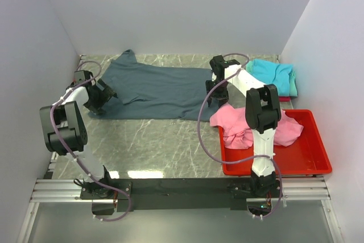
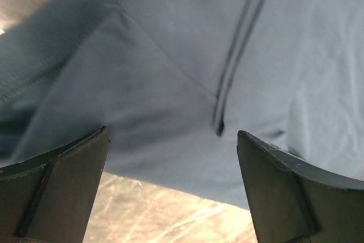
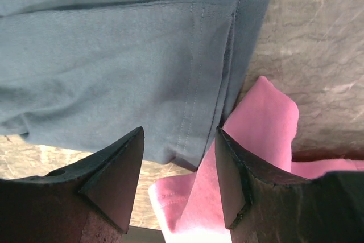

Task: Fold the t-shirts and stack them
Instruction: Fold the tshirt

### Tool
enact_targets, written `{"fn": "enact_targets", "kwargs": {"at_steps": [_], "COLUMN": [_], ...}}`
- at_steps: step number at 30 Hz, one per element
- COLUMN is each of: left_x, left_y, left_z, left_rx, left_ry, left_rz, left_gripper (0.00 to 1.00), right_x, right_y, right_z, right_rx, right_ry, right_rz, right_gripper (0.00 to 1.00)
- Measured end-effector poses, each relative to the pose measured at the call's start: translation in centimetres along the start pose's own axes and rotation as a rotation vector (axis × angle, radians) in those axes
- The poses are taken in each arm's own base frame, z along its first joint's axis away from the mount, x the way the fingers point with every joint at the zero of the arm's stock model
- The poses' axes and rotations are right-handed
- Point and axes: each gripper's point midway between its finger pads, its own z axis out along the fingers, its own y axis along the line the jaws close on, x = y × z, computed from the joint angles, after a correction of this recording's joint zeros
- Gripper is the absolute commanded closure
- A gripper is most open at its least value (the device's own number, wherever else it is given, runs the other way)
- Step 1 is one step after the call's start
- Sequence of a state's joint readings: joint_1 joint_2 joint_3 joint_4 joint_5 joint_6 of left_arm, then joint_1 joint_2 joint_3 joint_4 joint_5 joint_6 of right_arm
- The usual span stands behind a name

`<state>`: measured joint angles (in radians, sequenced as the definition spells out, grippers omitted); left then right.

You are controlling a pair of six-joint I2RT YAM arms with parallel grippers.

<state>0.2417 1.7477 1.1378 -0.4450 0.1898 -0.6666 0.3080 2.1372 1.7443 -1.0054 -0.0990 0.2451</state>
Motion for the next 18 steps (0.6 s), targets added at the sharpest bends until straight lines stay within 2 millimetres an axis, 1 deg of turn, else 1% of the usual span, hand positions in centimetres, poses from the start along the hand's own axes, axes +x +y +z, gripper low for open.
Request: {"fn": "enact_targets", "kwargs": {"at_steps": [4, 7, 12, 18], "left_x": [-1.1, -2.0, -3.6, -4.7], "left_y": [1.4, 3.3, 5.6, 7.2], "left_z": [0.7, 1.0, 0.6, 0.1], "left_rx": [-0.032, -0.059, -0.054, -0.057], "left_ry": [-0.024, -0.043, -0.081, -0.111], "left_rz": [-0.025, -0.064, -0.126, -0.143], "left_gripper": [0.01, 0.01, 0.01, 0.01], "right_x": [-0.2, -0.2, -0.2, -0.1], "right_y": [0.2, 0.3, 0.2, 0.3], "right_z": [-0.5, -0.5, -0.5, -0.3], "right_rx": [-0.005, -0.005, -0.001, 0.005], "right_ry": [-0.016, -0.017, -0.017, -0.012], "right_rz": [-0.003, -0.004, -0.005, -0.012], "right_gripper": [0.4, 0.4, 0.4, 0.4]}}
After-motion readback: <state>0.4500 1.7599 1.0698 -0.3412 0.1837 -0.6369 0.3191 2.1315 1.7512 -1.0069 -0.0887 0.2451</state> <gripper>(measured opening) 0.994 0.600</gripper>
